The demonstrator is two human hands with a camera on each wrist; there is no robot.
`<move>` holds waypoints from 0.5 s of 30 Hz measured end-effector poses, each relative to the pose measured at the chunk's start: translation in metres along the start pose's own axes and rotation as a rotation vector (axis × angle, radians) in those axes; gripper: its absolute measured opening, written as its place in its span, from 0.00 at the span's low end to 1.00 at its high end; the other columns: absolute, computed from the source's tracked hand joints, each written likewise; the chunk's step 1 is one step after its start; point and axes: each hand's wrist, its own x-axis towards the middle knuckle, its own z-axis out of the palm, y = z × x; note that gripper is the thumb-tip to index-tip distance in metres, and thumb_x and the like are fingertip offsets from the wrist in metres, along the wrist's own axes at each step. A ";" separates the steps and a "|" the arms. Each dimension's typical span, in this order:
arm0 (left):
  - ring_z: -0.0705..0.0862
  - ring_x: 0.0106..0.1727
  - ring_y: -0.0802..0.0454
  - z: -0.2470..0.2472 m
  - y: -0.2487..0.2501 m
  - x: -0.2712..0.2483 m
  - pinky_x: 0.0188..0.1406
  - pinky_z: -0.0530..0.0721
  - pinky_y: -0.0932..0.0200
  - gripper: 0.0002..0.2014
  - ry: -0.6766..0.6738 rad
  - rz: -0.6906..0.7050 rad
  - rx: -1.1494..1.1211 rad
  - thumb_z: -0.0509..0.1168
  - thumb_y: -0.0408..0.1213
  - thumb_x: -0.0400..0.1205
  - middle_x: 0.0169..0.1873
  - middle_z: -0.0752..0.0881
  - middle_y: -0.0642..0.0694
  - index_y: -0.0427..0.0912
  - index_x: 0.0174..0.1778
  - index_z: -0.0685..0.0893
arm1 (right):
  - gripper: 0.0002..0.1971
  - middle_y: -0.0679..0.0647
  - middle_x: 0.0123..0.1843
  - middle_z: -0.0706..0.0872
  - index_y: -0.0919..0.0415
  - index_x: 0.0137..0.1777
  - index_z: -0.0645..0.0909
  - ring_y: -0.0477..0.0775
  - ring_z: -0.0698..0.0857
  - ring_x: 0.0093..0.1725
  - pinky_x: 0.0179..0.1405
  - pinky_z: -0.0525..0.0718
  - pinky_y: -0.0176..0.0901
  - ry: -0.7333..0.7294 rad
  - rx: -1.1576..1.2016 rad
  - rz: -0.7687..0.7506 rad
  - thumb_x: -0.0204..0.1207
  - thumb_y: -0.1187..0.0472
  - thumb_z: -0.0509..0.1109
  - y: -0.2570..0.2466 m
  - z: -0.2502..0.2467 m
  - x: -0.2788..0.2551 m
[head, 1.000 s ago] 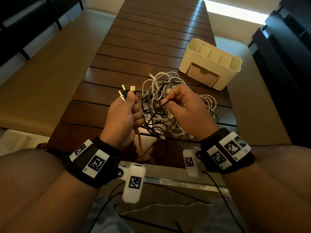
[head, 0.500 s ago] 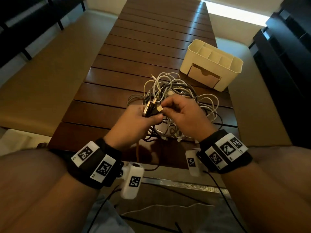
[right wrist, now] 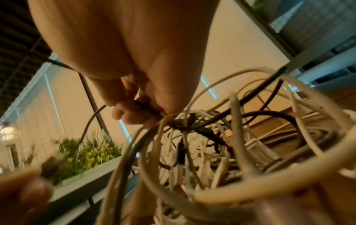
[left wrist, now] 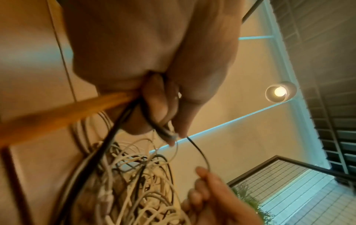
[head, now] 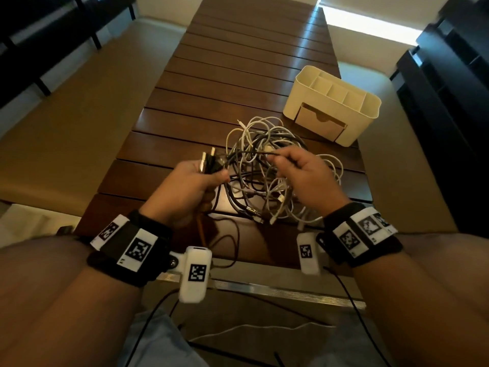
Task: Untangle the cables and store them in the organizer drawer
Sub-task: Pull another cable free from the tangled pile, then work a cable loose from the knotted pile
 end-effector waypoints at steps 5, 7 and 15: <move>0.67 0.24 0.58 -0.001 -0.008 0.005 0.23 0.66 0.62 0.16 0.056 0.019 0.092 0.65 0.44 0.86 0.22 0.71 0.56 0.32 0.57 0.85 | 0.08 0.40 0.49 0.86 0.45 0.52 0.85 0.36 0.83 0.48 0.44 0.79 0.29 -0.038 -0.087 -0.054 0.85 0.58 0.66 -0.005 -0.012 0.002; 0.68 0.22 0.60 -0.004 -0.007 0.007 0.22 0.69 0.64 0.18 0.238 0.109 0.077 0.65 0.47 0.86 0.21 0.72 0.57 0.32 0.58 0.84 | 0.07 0.38 0.48 0.83 0.47 0.55 0.85 0.36 0.81 0.48 0.44 0.76 0.33 -0.187 -0.310 -0.054 0.85 0.57 0.66 0.000 -0.011 0.002; 0.73 0.24 0.65 0.007 0.000 -0.002 0.27 0.72 0.72 0.11 0.173 0.287 0.457 0.68 0.44 0.85 0.23 0.79 0.59 0.42 0.41 0.84 | 0.11 0.44 0.47 0.79 0.60 0.59 0.89 0.43 0.78 0.48 0.50 0.81 0.42 -0.329 -0.560 -0.328 0.83 0.60 0.68 -0.002 0.005 0.000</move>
